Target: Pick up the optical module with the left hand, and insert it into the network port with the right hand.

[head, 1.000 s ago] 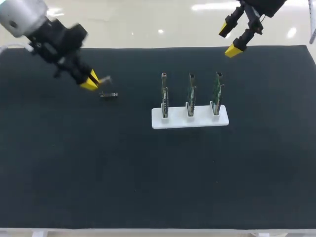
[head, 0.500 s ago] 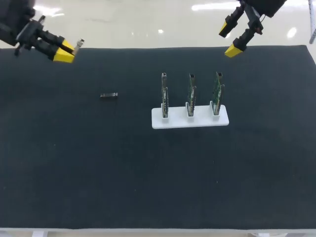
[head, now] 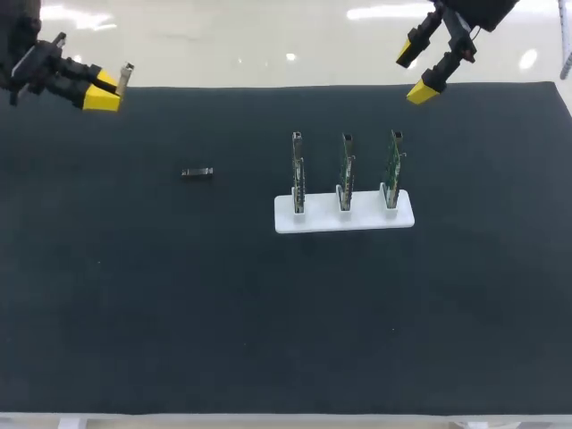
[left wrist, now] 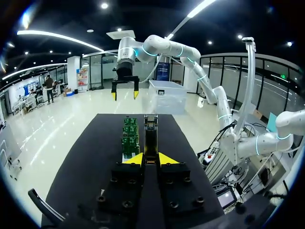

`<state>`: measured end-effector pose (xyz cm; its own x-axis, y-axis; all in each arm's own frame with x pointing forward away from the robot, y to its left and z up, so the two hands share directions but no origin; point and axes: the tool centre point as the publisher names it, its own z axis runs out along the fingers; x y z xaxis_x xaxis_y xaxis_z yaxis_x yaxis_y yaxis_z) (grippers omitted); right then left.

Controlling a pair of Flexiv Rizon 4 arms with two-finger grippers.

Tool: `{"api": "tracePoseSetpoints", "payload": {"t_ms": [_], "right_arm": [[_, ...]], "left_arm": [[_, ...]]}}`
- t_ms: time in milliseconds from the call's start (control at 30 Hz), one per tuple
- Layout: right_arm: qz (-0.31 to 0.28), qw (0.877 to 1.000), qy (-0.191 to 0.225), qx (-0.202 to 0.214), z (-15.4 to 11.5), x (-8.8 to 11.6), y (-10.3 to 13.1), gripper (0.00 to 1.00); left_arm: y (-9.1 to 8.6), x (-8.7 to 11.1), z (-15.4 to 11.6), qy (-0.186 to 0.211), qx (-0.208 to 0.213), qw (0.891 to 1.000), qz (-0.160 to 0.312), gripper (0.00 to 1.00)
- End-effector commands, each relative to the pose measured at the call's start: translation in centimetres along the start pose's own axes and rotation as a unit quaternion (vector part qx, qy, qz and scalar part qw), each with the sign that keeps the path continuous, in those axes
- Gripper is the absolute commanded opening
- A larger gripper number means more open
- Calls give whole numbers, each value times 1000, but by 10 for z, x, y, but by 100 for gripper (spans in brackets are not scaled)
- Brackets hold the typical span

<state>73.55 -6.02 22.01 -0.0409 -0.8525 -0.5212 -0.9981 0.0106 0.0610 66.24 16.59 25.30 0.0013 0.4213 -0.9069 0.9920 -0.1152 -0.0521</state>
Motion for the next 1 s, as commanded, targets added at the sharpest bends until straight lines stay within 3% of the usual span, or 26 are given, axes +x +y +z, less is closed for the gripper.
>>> {"api": "tracePoseSetpoints", "payload": {"t_ms": [33,300,700,1000], "right_arm": [[-1,1000,-1,1,0,0,1,100],[-1,1000,-1,1,0,0,1,100],[-1,1000,-1,1,0,0,1,100],[-1,1000,-1,1,0,0,1,100]], "left_arm": [[0,0,0,0,0,1000,1,0],[1,0,3,-9,-1,1000,5,0],[32,-16,75,-110,-28,992,55,0],[46,-21,121,-152,-23,987,44,0]]}}
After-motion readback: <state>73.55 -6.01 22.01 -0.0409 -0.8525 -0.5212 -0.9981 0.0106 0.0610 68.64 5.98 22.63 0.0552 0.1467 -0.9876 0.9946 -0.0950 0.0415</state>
